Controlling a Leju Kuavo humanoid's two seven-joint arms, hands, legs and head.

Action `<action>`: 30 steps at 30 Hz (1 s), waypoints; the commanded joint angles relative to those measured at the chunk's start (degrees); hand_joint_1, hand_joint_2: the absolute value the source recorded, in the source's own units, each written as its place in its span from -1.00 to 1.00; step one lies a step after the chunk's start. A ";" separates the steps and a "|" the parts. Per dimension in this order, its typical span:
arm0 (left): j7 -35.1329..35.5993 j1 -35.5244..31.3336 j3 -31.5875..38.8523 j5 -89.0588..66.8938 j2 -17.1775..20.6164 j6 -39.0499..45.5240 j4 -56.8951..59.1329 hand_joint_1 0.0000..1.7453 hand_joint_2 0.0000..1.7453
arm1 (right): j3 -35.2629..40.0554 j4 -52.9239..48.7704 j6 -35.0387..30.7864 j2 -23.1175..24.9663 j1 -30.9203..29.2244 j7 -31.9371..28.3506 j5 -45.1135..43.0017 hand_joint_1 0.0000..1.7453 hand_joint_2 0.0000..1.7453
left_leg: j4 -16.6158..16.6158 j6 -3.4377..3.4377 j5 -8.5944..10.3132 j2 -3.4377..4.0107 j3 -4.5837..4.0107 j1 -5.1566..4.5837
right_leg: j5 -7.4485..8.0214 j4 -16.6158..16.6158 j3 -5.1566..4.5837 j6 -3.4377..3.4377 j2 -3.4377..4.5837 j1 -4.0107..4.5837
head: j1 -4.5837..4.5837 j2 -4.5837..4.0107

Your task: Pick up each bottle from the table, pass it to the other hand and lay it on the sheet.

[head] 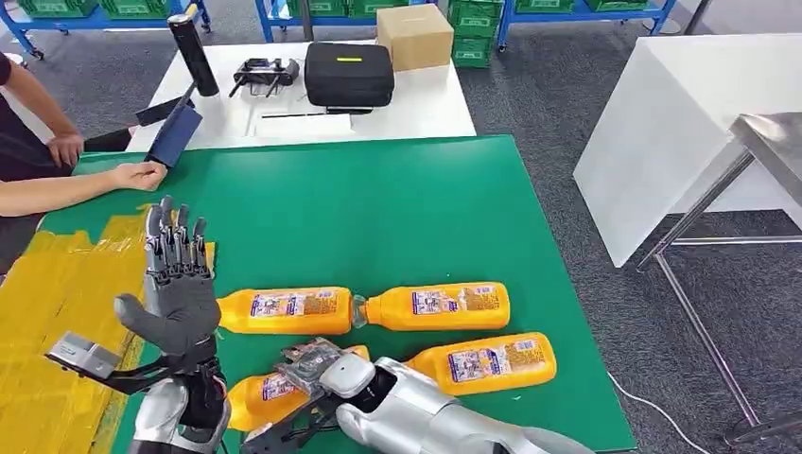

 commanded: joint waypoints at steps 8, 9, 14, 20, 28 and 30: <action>1.19 -0.62 -1.39 1.07 1.61 0.33 4.20 -1.00 -1.00 | -12.54 5.71 -4.79 -9.31 13.06 2.17 -4.76 1.00 1.00 | 0.13 -0.09 0.34 -0.47 -0.80 0.14 | 0.16 -0.01 -0.57 0.08 -0.53 0.13 | -0.04 0.00; 1.36 -0.40 -0.92 0.89 1.43 1.23 4.12 -1.00 -1.00 | -13.96 5.05 -5.37 -9.62 12.93 2.37 -5.30 1.00 1.00 | 0.17 -0.14 0.40 -0.55 -1.11 0.17 | 0.26 -0.01 -0.87 0.07 -0.63 0.16 | -0.04 0.00; -0.68 2.02 2.24 -2.09 -0.36 14.36 1.10 -1.00 -1.00 | -21.49 1.33 -9.12 -11.07 14.84 2.07 -9.29 1.00 1.00 | 0.32 0.14 0.12 -0.47 -1.06 0.16 | -0.38 0.15 -0.69 -0.05 -0.46 0.18 | -0.04 0.00; -4.72 8.05 7.99 -1.98 -3.50 38.22 -12.94 -1.00 -1.00 | -27.43 -0.62 -11.71 -10.29 17.91 -0.27 -13.79 1.00 1.00 | 0.05 0.02 0.74 -0.71 -1.52 0.20 | -0.15 -0.15 -1.06 -0.10 -0.47 0.24 | -0.04 0.00; -4.72 10.54 16.75 -1.31 -8.40 39.15 -18.38 -1.00 -1.00 | -35.18 -5.82 -13.65 -10.39 20.91 -8.62 -23.49 1.00 1.00 | 0.29 0.11 0.09 -0.29 -0.87 0.11 | -0.36 0.02 -0.43 -0.04 -0.07 0.20 | -0.04 0.00; -4.72 11.98 16.87 4.06 -7.66 37.17 -16.70 -1.00 -1.00 | -38.57 -14.25 -15.21 -11.70 24.13 -13.75 -28.06 1.00 1.00 | 0.31 0.07 0.12 -0.21 -1.16 0.15 | -0.33 0.06 -0.69 -0.05 -0.12 0.23 | -0.02 0.00</action>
